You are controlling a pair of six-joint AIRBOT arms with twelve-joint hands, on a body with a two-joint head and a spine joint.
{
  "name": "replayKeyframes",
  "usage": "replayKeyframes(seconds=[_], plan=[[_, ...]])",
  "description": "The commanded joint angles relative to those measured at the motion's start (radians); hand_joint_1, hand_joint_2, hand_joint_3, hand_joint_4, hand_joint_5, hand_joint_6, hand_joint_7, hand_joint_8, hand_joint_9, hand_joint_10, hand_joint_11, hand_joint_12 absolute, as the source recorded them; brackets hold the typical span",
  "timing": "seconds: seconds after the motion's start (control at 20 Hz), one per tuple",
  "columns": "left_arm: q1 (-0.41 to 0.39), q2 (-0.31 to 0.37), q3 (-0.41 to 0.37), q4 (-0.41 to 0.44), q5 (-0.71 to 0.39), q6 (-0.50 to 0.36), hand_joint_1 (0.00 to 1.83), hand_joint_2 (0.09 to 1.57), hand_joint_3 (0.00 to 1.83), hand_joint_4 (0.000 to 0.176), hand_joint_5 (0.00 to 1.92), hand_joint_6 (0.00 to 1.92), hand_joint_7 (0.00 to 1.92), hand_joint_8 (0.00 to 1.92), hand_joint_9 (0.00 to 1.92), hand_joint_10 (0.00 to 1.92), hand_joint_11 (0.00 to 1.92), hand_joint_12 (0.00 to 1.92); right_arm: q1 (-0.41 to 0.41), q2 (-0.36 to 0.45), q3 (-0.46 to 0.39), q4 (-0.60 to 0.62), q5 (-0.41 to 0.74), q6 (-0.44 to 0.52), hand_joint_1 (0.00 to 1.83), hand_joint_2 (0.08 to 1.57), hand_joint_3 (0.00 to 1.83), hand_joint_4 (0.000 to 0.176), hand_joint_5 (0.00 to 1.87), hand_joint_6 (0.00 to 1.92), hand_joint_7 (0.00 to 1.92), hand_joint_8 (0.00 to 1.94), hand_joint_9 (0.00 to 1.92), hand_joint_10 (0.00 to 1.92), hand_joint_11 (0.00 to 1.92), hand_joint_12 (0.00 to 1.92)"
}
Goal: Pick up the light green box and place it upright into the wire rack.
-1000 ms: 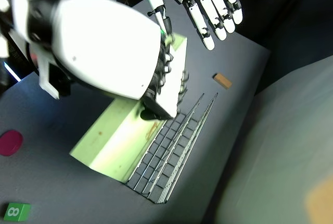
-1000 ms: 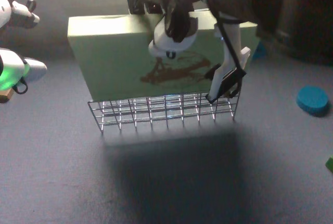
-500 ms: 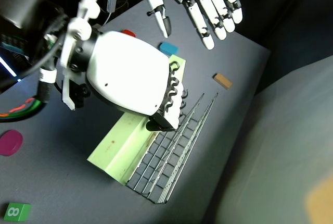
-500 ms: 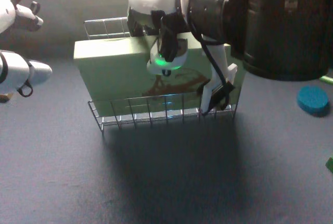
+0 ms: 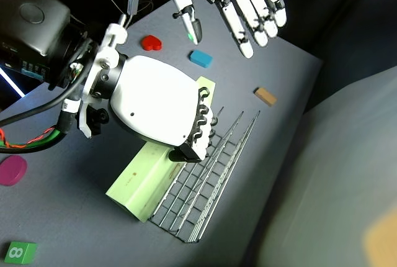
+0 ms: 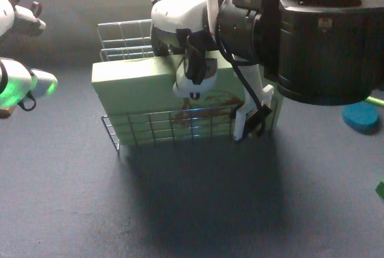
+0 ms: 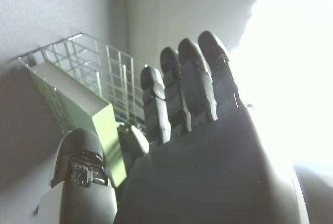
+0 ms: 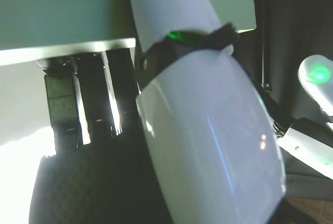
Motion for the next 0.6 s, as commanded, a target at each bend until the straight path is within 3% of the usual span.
replayKeyframes(seconds=[0.0, 0.35, 0.4, 0.45, 0.5, 0.55], plan=[[-0.009, -0.006, -0.004, 0.073, -0.022, -0.006, 0.09, 1.27, 0.00, 0.067, 0.36, 0.00, 0.35, 0.00, 0.26, 0.00, 0.00, 0.58, 0.005, -0.004, 0.004, -0.064, -0.029, 0.003, 1.34, 1.22, 0.00, 0.000, 0.73, 1.16, 0.79, 1.30, 0.76, 1.58, 0.71, 1.60], [0.002, -0.057, -0.017, 0.079, -0.002, -0.029, 0.09, 1.27, 0.00, 0.066, 0.38, 0.01, 0.37, 0.01, 0.27, 0.00, 0.00, 0.58, 0.003, -0.003, 0.003, -0.064, -0.029, 0.000, 1.34, 1.22, 0.00, 0.000, 0.72, 1.21, 0.77, 1.30, 0.73, 1.59, 0.65, 1.59], [0.015, -0.062, -0.027, 0.131, 0.012, -0.105, 0.09, 1.27, 0.00, 0.066, 0.38, 0.01, 0.37, 0.01, 0.27, 0.00, 0.00, 0.58, 0.003, -0.003, 0.003, -0.064, -0.029, -0.002, 1.18, 1.26, 0.00, 0.000, 0.66, 1.35, 0.75, 1.42, 0.55, 1.25, 0.54, 1.57], [0.021, -0.065, -0.033, 0.144, 0.023, -0.132, 0.09, 1.27, 0.00, 0.066, 0.38, 0.01, 0.37, 0.01, 0.27, 0.00, 0.00, 0.58, 0.002, -0.003, 0.002, -0.064, -0.029, -0.003, 1.08, 1.27, 0.00, 0.000, 0.68, 1.40, 0.61, 0.87, 0.47, 1.00, 0.46, 1.53], [0.021, -0.067, -0.039, 0.144, 0.032, -0.136, 0.09, 1.27, 0.00, 0.066, 0.38, 0.01, 0.37, 0.01, 0.27, 0.00, 0.00, 0.58, 0.001, -0.002, 0.001, -0.064, -0.029, -0.004, 1.08, 1.27, 0.00, 0.000, 0.68, 1.40, 0.61, 0.87, 0.47, 1.00, 0.46, 1.53], [0.019, -0.070, -0.044, 0.144, 0.040, -0.136, 0.09, 1.27, 0.00, 0.066, 0.38, 0.00, 0.37, 0.01, 0.27, 0.00, 0.00, 0.58, 0.001, -0.001, 0.001, -0.064, -0.029, -0.006, 1.04, 1.21, 0.00, 0.000, 0.57, 0.72, 0.60, 0.57, 0.44, 0.84, 0.41, 1.50]])
